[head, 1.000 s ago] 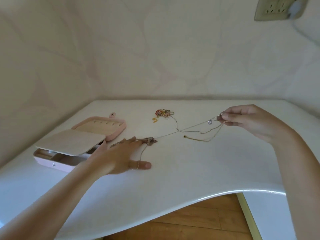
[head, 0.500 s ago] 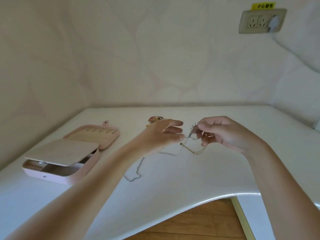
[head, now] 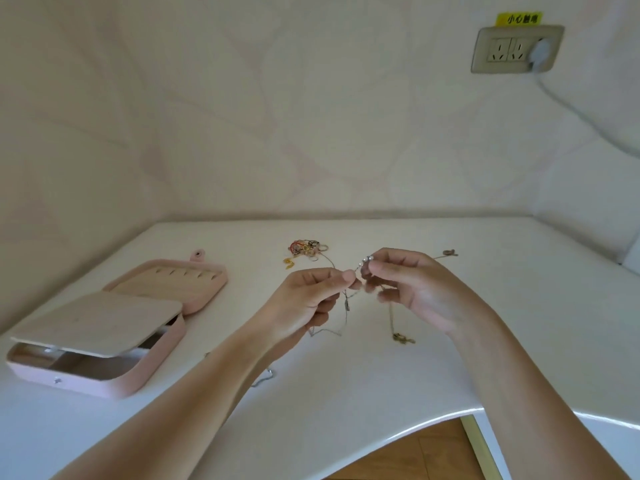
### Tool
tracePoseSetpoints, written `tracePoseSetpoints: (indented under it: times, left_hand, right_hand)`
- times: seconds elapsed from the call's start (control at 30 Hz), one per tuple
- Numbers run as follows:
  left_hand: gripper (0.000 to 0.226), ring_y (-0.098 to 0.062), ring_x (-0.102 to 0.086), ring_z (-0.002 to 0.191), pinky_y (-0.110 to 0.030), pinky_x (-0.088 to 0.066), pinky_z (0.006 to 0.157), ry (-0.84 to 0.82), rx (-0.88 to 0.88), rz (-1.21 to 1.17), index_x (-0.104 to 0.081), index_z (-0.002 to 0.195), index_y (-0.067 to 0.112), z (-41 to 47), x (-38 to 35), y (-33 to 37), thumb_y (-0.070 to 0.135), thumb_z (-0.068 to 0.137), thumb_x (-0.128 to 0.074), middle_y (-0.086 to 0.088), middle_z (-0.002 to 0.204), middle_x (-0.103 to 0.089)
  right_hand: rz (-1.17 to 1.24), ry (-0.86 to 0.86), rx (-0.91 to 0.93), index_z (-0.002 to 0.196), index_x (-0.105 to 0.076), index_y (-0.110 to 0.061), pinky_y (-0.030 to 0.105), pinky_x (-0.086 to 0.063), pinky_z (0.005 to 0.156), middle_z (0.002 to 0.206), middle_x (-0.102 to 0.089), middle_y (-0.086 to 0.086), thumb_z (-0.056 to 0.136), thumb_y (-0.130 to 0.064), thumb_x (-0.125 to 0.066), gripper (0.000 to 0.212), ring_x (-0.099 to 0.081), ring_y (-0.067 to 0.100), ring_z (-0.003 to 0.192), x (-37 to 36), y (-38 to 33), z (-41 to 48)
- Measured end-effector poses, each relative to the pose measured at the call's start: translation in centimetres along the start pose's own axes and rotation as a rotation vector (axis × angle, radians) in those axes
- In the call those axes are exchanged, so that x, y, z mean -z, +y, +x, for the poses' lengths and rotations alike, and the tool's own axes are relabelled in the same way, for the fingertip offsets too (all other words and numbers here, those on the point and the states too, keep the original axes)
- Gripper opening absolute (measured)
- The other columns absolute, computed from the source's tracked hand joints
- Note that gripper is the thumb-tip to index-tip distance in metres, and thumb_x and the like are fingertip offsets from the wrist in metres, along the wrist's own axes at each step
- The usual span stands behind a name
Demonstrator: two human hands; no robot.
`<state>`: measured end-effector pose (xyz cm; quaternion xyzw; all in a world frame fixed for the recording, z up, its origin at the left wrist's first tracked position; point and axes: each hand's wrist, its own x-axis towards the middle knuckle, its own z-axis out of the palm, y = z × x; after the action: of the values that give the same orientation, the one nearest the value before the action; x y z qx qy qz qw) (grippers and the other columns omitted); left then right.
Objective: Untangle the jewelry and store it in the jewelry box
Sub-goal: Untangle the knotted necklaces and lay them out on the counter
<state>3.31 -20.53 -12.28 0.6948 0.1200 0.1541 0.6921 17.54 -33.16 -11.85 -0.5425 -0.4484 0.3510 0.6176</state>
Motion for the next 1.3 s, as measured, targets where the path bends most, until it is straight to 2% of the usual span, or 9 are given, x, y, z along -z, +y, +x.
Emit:
tracePoseSetpoints:
  times: [0.13, 0.23, 0.33, 0.87, 0.9, 0.93, 1.0, 1.03, 1.3]
  left_hand:
    - [0.023, -0.011, -0.019, 0.057, -0.018, -0.018, 0.047, 0.101, 0.017, -0.044, -0.067, 0.066, 0.022, 0.5, 1.2, -0.3, 0.043, 0.074, -0.069, -0.001, 0.073, -0.027]
    - [0.022, -0.007, -0.03, 0.055, -0.016, -0.024, 0.044, 0.134, 0.077, -0.152, -0.059, 0.07, 0.021, 0.9, 2.1, -0.4, 0.036, 0.086, -0.059, 0.008, 0.082, -0.059]
    - [0.023, -0.007, -0.032, 0.052, -0.016, -0.025, 0.041, 0.179, 0.138, -0.214, -0.056, 0.071, 0.018, 1.1, 2.9, -0.4, 0.031, 0.09, -0.056, 0.007, 0.086, -0.066]
    - [0.015, -0.007, -0.02, 0.036, -0.01, -0.031, 0.037, 0.215, 0.124, 0.359, -0.074, 0.096, 0.016, 1.2, 4.9, -1.2, 0.017, 0.091, -0.06, 0.008, 0.036, -0.039]
    - [0.015, -0.01, -0.055, 0.04, -0.01, -0.047, 0.051, 0.232, 0.108, 0.38, -0.073, 0.098, 0.014, 1.2, 4.8, -1.1, 0.016, 0.091, -0.059, -0.001, 0.064, -0.061]
    - [0.014, 0.004, -0.031, 0.079, -0.03, -0.036, 0.093, 0.246, 0.1, 0.385, -0.072, 0.097, 0.013, 1.3, 4.9, -1.0, 0.015, 0.091, -0.059, 0.013, 0.08, -0.046]
    - [0.013, -0.008, -0.017, 0.064, -0.023, -0.027, 0.042, 0.261, 0.087, 0.383, -0.073, 0.091, 0.016, 1.4, 5.3, -1.0, 0.016, 0.091, -0.06, 0.001, 0.055, -0.061]
    - [0.014, -0.012, -0.016, 0.058, -0.027, -0.007, 0.047, 0.275, 0.087, 0.395, -0.073, 0.087, 0.018, 1.5, 5.5, -1.0, 0.017, 0.091, -0.06, 0.003, 0.039, -0.051]
    - [0.021, -0.007, -0.029, 0.044, -0.016, -0.02, 0.036, 0.287, 0.162, -0.218, -0.052, 0.083, 0.011, 2.0, 5.9, -1.0, 0.01, 0.098, -0.038, 0.004, 0.062, -0.033]
  right_hand:
    - [0.189, -0.041, -0.075, 0.067, -0.067, -0.016, 0.033, -0.051, 0.089, 0.08, -0.066, 0.002, 0.083, -0.023, -0.065, 0.017, -0.065, 0.02, 0.09, -0.1, -0.2, 1.8]
    - [0.331, 0.022, -0.149, 0.07, -0.06, -0.011, 0.027, -0.056, 0.064, 0.056, -0.05, 0.0, 0.082, -0.023, -0.057, 0.016, -0.053, 0.013, 0.054, -0.3, -0.5, 3.0]
    - [0.248, 0.047, -0.169, 0.075, -0.057, -0.011, 0.016, -0.03, 0.037, 0.047, -0.034, -0.006, 0.08, -0.027, -0.058, 0.017, -0.028, 0.005, 0.04, 0.0, -0.8, 3.5]
    - [-0.417, 0.506, -0.106, 0.081, -0.066, -0.006, 0.016, -0.014, 0.036, 0.043, -0.024, -0.008, 0.095, -0.022, -0.054, 0.024, -0.017, 0.009, 0.041, 7.5, -4.1, 1.1]
    - [-0.469, 0.552, -0.125, 0.081, -0.066, -0.006, 0.016, -0.014, 0.036, 0.043, -0.025, -0.007, 0.094, -0.022, -0.054, 0.024, -0.017, 0.011, 0.042, 8.1, -4.0, 0.9]
    - [-0.52, 0.598, -0.148, 0.081, -0.067, -0.005, 0.017, -0.015, 0.036, 0.043, -0.026, -0.007, 0.094, -0.022, -0.054, 0.025, -0.019, 0.012, 0.043, 8.7, -3.8, 0.6]
    - [-0.625, 0.665, -0.204, 0.08, -0.067, -0.005, 0.021, -0.019, 0.039, 0.046, -0.033, -0.003, 0.094, -0.021, -0.054, 0.025, -0.026, 0.012, 0.042, 9.7, -3.5, 0.1]
    - [-0.678, 0.686, -0.238, 0.078, -0.067, -0.006, 0.024, -0.02, 0.043, 0.049, -0.037, 0.001, 0.094, -0.02, -0.054, 0.026, -0.029, 0.014, 0.044, 10.1, -3.3, -0.2]
    - [-1.026, 0.675, -0.581, 0.062, -0.064, -0.016, 0.028, -0.033, 0.055, 0.071, -0.054, 0.008, 0.094, -0.019, -0.052, 0.034, -0.049, 0.028, 0.072, 12.1, -1.0, -0.9]
